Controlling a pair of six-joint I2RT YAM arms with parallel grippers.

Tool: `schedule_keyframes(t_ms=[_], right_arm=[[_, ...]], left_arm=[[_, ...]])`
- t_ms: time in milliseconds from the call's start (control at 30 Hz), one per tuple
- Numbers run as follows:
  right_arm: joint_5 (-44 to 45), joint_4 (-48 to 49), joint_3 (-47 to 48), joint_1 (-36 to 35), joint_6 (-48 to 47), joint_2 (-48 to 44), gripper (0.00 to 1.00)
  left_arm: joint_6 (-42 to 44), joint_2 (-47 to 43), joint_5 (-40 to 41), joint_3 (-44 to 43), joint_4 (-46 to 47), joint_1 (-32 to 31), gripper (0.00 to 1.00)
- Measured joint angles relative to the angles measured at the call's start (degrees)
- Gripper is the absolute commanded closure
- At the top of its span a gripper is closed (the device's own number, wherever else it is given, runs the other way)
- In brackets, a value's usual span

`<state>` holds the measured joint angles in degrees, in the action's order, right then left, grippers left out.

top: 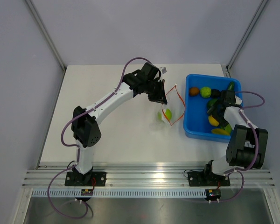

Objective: Place the food in the zip-top bag and seal the zipper
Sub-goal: Pick up the fake fruit from the bin, then place the fake fruit in the zipper food storage bag.

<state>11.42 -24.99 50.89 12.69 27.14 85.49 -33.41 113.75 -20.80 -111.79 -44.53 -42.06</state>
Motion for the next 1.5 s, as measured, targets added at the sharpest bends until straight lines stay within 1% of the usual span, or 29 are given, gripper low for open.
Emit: schedule_keyframes(t_ms=[100, 233, 400, 533, 667, 833, 933, 1033, 1133, 1233, 1300, 1400, 1433, 1467, 1500], right_arm=[[-0.09, 0.13, -0.02, 0.0, 0.11, -0.2, 0.47], [-0.22, -0.44, -0.2, 0.0, 0.04, -2.95, 0.48], [-2.19, -2.75, -0.11, 0.04, -0.39, -11.65, 0.49], [-7.89, -4.7, 0.74, 0.07, -1.03, -19.3, 0.49], [-15.61, -5.81, 2.64, 0.04, -1.7, -24.46, 0.49], [-22.6, -6.71, 4.76, -1.57, -1.4, -29.9, 0.48], [-24.57, -7.34, 7.02, -6.4, -0.96, -31.87, 0.48], [-24.0, -7.87, 10.45, -14.78, -0.44, -31.5, 0.47], [-22.8, -7.72, 13.62, -22.64, -0.11, -29.22, 0.46], [-21.07, -7.41, 15.02, -27.12, 0.09, -26.03, 0.46], [-19.89, -7.48, 15.06, -28.46, 0.17, -23.85, 0.46], [-18.34, -7.63, 14.78, -29.44, 0.37, -21.31, 0.41], [-17.92, -7.69, 14.56, -29.68, 0.42, -20.83, 0.35], [-17.66, -7.74, 14.34, -29.97, 0.5, -20.41, 0.19], [-17.49, -7.89, 14.29, -30.27, 0.57, -19.98, 0.15]], left_arm=[[0.09, 0.0, 0.0, 0.0, 0.0, 0.0, 1.0], [0.17, 0.0, -0.02, 0.0, 0.0, 0.0, 1.0], [0.2, 0.0, -0.04, 0.0, 0.02, 0.0, 1.0], [0.17, 0.02, -0.07, -0.07, 0.0, 0.0, 1.0], [0.17, 0.74, -0.46, -1.18, -0.17, 0.0, 1.0], [0.17, 2.84, -1.55, -2.91, -0.39, 0.13, 1.0], [0.17, 4.7, -1.79, -4.2, -0.87, 0.31, 1.0], [0.17, 6.03, -1.79, -4.9, -1.22, 0.61, 1.0], [0.15, 6.47, -1.86, -5.25, -1.75, 0.81, 1.0], [0.15, 6.47, -1.9, -5.51, -2.19, 0.92, 1.0], [0.15, 6.47, -1.92, -5.62, -2.21, 0.96, 1.0], [0.15, 6.47, -1.95, -5.62, -2.38, 1.16, 1.0], [0.15, 6.47, -1.97, -5.62, -2.38, 1.18, 1.0], [0.15, 6.47, -2.01, -5.62, -2.38, 1.22, 1.0], [0.13, 6.45, -2.16, -5.62, -2.38, 1.27, 1.0]])
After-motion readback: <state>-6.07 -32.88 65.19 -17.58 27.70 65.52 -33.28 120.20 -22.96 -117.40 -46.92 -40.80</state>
